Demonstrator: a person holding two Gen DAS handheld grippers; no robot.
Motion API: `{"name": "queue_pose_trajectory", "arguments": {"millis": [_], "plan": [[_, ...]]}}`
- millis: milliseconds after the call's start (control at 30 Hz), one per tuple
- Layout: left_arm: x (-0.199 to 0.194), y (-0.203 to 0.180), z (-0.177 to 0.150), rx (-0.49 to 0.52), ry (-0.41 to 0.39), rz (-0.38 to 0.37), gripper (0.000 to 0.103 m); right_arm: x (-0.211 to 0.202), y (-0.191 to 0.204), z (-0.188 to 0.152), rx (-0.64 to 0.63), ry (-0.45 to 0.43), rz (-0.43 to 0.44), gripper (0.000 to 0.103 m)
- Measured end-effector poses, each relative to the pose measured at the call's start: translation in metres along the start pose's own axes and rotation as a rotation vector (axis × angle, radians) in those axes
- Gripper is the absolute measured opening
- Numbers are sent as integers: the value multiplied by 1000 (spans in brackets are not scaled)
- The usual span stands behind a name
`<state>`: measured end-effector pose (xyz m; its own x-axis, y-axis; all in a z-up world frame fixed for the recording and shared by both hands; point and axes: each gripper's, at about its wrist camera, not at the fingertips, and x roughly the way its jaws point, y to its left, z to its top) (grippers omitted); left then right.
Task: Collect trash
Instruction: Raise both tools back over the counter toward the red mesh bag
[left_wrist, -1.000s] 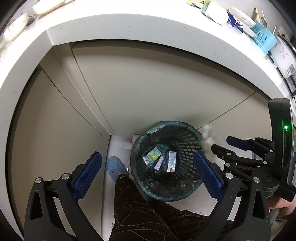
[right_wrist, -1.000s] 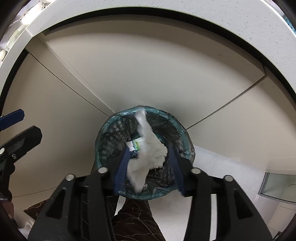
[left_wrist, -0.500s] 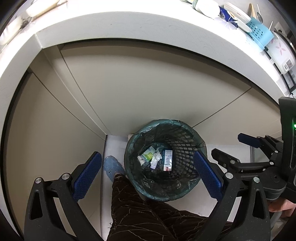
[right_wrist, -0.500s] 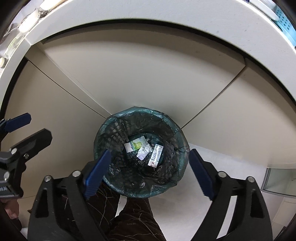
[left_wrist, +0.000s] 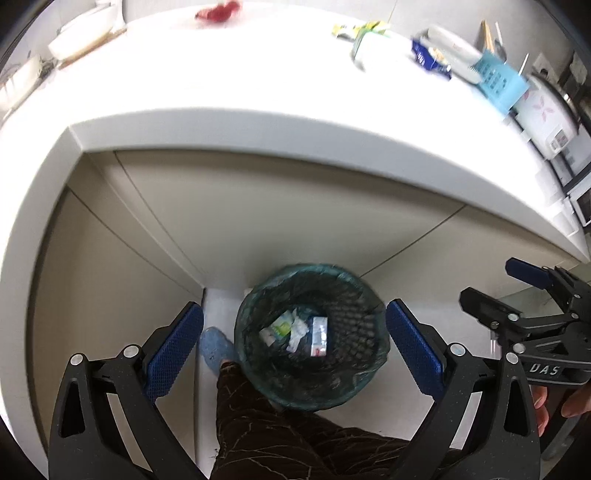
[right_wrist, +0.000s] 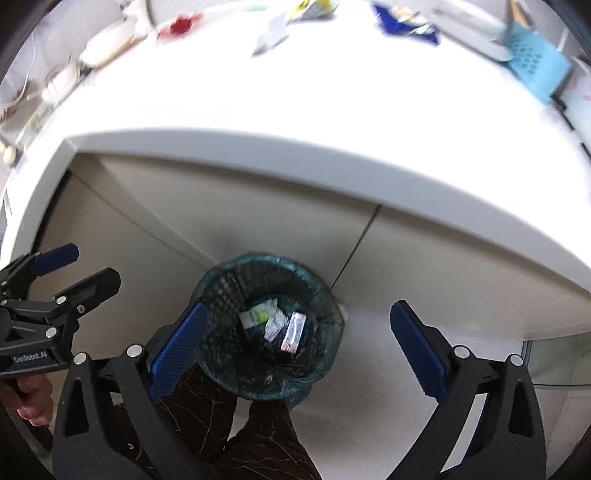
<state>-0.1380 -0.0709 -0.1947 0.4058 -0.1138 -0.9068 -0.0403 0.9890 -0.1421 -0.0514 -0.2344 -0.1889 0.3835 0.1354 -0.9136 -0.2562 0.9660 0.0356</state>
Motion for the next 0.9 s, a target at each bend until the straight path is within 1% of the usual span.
{"name": "queue_pose_trajectory", "arguments": {"millis": [167, 333, 467, 567, 667, 800, 900], "plan": [[-26, -10, 13, -6, -31, -10, 97, -33, -9, 11, 13, -63, 0, 95], [-54, -12, 28, -36, -61, -47, 97, -62, -11, 26, 5, -112, -7, 95], [-73, -12, 43, -56, -92, -32, 97, -83, -11, 42, 4, -145, -27, 95], [-85, -8, 56, -68, -108, 0, 97, -93, -11, 51, 6, -171, -36, 95], [-93, -6, 68, -53, -121, 49, 97, -99, -13, 60, 11, -184, -54, 95], [-101, 0, 86, -61, -127, 42, 97, -103, -16, 74, 43, -184, -53, 95], [-104, 1, 97, -47, -138, 45, 97, -107, -16, 86, 55, -195, -68, 95]]}}
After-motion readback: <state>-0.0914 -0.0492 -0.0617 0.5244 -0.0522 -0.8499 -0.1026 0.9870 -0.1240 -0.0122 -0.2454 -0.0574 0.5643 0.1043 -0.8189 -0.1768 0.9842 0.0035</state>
